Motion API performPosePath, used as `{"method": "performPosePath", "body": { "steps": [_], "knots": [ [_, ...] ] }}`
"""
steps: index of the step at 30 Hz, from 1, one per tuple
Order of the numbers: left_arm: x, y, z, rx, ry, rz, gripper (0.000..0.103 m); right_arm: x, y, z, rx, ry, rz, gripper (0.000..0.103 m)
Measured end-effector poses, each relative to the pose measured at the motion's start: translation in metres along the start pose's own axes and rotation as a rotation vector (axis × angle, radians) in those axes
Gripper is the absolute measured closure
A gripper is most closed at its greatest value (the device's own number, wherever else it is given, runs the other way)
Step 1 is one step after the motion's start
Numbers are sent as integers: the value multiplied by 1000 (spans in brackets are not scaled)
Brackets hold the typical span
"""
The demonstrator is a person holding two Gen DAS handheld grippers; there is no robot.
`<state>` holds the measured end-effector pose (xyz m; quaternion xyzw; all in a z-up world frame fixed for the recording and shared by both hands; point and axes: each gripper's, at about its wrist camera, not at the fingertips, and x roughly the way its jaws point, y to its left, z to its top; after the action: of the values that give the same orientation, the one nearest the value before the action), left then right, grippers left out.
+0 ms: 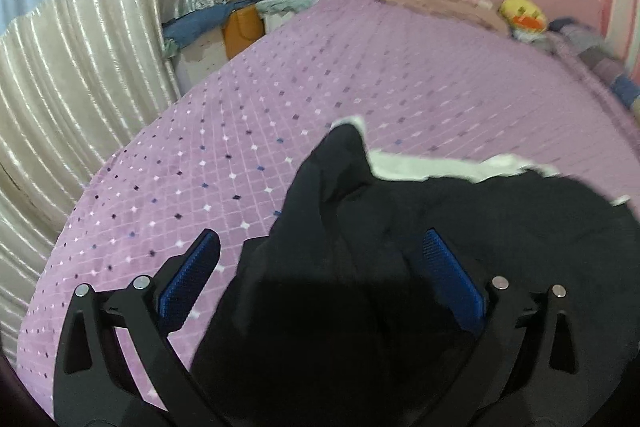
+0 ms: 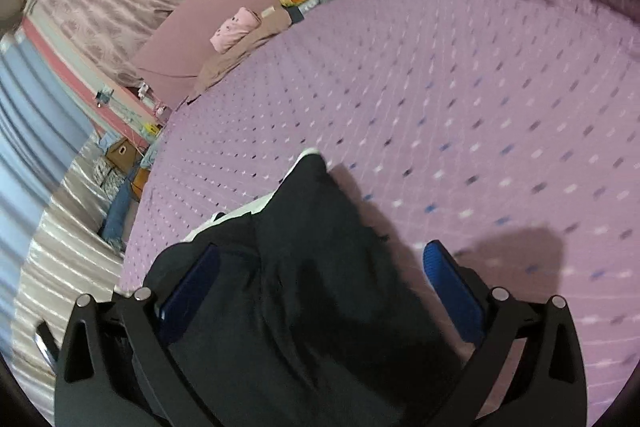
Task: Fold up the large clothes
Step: 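Release the jacket and pull both tools back from the bundle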
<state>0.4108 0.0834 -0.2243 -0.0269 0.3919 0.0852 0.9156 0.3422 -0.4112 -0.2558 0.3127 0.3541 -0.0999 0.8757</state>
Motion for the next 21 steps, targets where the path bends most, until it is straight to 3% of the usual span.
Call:
{"method": "performPosePath", "body": {
  "steps": [3,7,11,15,21],
  "knots": [
    [-27,9,-4,31,0,-33,3,-19,-7,-10,-67,26,-54,2],
    [-51,17,-25,122,6,5,3,-31,-18,-32,-154,57,-104,2],
    [-59,34,-51,126,48,39,3,-31,-24,-68,-296,102,-138,2],
    [-64,47,-75,92,68,42,3,-33,-26,-96,-349,129,-105,2],
    [-63,52,-97,104,119,36,3,-23,-33,-102,-265,162,26,2]
  ]
}}
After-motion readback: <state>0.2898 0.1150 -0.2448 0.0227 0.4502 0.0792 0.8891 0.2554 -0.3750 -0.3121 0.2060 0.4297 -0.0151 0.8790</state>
